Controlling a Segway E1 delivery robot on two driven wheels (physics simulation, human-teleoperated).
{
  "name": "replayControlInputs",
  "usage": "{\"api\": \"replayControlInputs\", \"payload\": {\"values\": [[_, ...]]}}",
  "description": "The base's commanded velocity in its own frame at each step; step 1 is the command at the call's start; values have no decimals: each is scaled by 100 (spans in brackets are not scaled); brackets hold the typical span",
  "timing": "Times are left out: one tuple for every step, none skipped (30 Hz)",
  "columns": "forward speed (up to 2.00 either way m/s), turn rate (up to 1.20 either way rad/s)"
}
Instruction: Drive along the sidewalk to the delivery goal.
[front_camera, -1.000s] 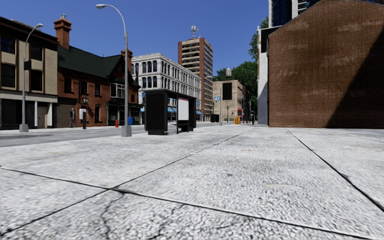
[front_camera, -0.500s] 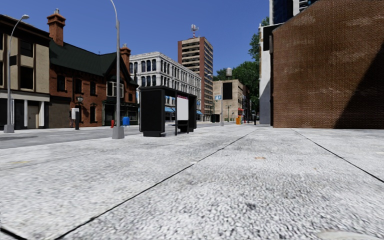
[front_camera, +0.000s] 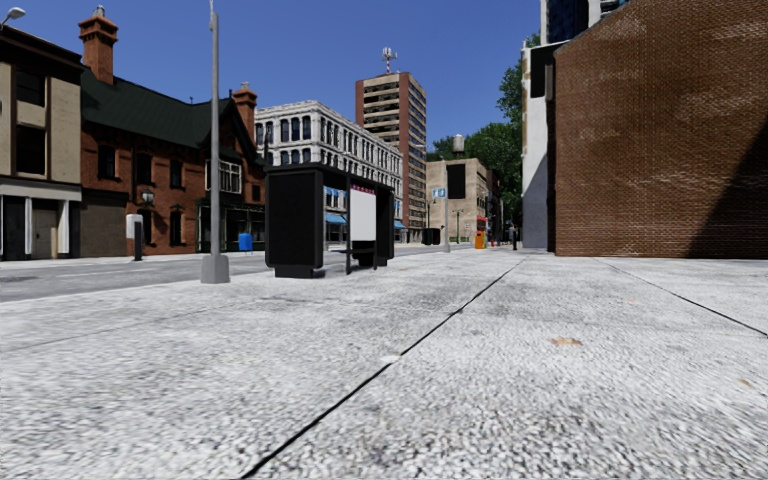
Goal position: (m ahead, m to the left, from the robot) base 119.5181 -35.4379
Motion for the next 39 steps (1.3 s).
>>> {"api": "replayControlInputs", "payload": {"values": [[200, 0], [200, 0], [200, 0], [200, 0], [200, 0], [200, 0], [200, 0], [200, 0], [200, 0], [200, 0], [200, 0], [200, 0], [200, 0], [200, 0], [200, 0], [200, 0], [200, 0], [200, 0], [200, 0], [200, 0], [200, 0], [200, 0], [200, 0], [200, 0], [200, 0], [200, 0], [200, 0], [200, 0], [200, 0], [200, 0], [200, 0], [200, 0], [200, 0], [200, 0], [200, 0], [200, 0], [200, 0], [200, -3], [200, -7]]}}
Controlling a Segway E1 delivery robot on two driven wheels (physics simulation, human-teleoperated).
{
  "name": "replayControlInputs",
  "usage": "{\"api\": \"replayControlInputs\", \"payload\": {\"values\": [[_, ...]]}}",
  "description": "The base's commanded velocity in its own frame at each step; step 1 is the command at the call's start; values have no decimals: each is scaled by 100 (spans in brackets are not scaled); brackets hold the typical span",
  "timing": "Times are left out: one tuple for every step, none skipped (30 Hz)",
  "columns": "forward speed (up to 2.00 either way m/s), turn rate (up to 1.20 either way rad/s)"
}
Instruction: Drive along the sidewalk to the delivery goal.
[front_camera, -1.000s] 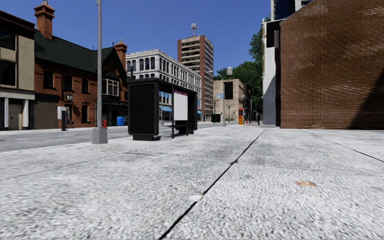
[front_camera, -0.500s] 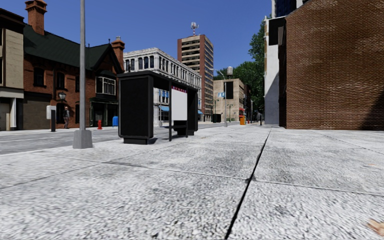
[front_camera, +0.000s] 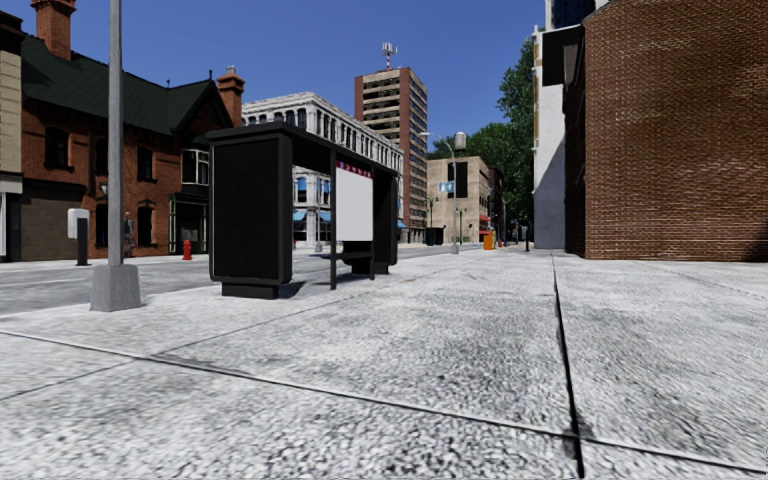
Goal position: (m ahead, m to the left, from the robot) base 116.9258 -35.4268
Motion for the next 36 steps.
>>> {"api": "replayControlInputs", "payload": {"values": [[200, -11], [200, -11], [200, -12], [200, -12], [200, -12], [200, -12], [200, -12], [200, -12], [200, -12], [200, -12], [200, -12], [200, -12], [200, -12], [200, -12], [200, -14], [200, -14], [200, -23], [200, -26], [200, -27], [200, -28], [200, -28], [200, -28], [200, -28], [200, -28], [200, -28], [200, -28], [200, -29], [200, -31], [200, -34], [200, -35], [200, -35], [200, -35], [200, -35], [200, -35], [200, -35], [200, -35]]}}
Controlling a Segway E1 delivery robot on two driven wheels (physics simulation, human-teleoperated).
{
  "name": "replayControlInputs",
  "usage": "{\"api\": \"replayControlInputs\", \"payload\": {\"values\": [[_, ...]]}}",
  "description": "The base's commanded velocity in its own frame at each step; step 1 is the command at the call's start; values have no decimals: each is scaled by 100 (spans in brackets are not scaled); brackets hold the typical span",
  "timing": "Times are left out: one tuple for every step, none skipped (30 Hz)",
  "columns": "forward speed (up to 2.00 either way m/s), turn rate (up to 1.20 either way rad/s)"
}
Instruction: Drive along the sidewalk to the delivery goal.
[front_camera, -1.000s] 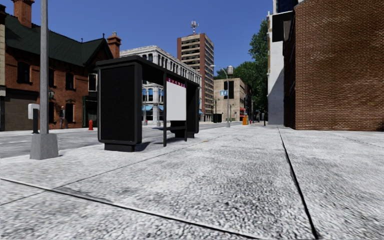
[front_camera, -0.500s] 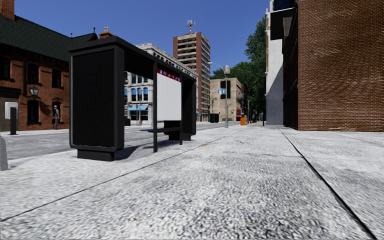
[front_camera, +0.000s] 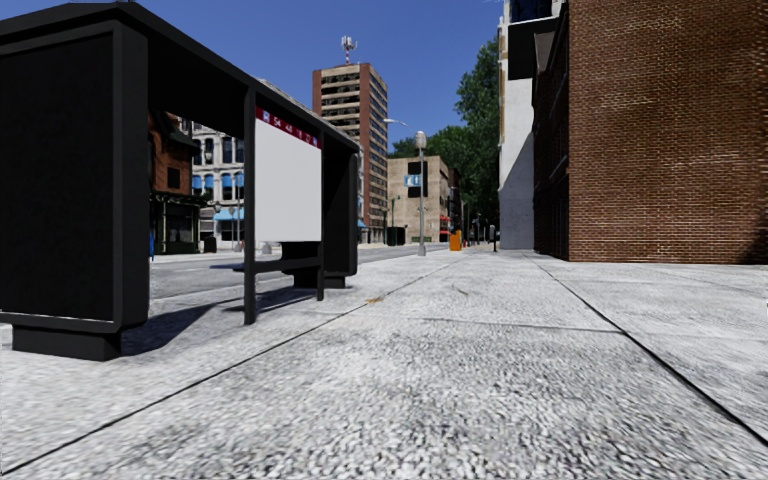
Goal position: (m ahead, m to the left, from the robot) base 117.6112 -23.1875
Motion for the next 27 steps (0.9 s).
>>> {"api": "replayControlInputs", "payload": {"values": [[200, -35], [200, -35], [200, -35], [200, -35], [200, -35], [200, -35], [200, -35], [200, -35], [200, -35], [200, -35], [200, -35], [200, -35], [200, -35], [200, -35], [200, -35], [200, -35], [200, -35], [200, -35], [200, -35], [200, -34], [200, -28], [200, -28], [200, -26], [200, -16], [200, -5], [200, 0], [200, 0]]}}
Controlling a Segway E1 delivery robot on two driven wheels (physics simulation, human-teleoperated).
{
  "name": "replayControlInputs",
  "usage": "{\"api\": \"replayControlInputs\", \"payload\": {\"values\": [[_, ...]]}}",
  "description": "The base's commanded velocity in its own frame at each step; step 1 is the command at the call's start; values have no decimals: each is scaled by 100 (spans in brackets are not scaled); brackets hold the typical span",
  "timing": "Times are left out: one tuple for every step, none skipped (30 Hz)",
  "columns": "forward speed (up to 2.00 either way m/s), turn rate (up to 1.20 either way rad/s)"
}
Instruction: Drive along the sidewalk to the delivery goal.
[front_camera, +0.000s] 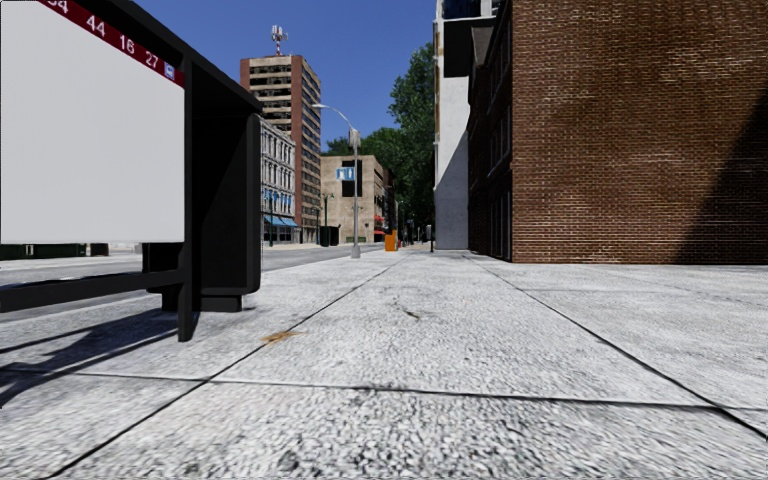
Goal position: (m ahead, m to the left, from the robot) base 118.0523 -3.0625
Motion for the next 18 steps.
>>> {"api": "replayControlInputs", "payload": {"values": [[200, 0], [200, 0], [200, 0], [200, 0], [200, 0], [200, 0], [200, 0], [200, 0], [200, 0], [200, 0], [200, 0], [200, 0], [200, 0], [200, 0], [200, 0], [200, 0], [200, 0], [200, 0]]}}
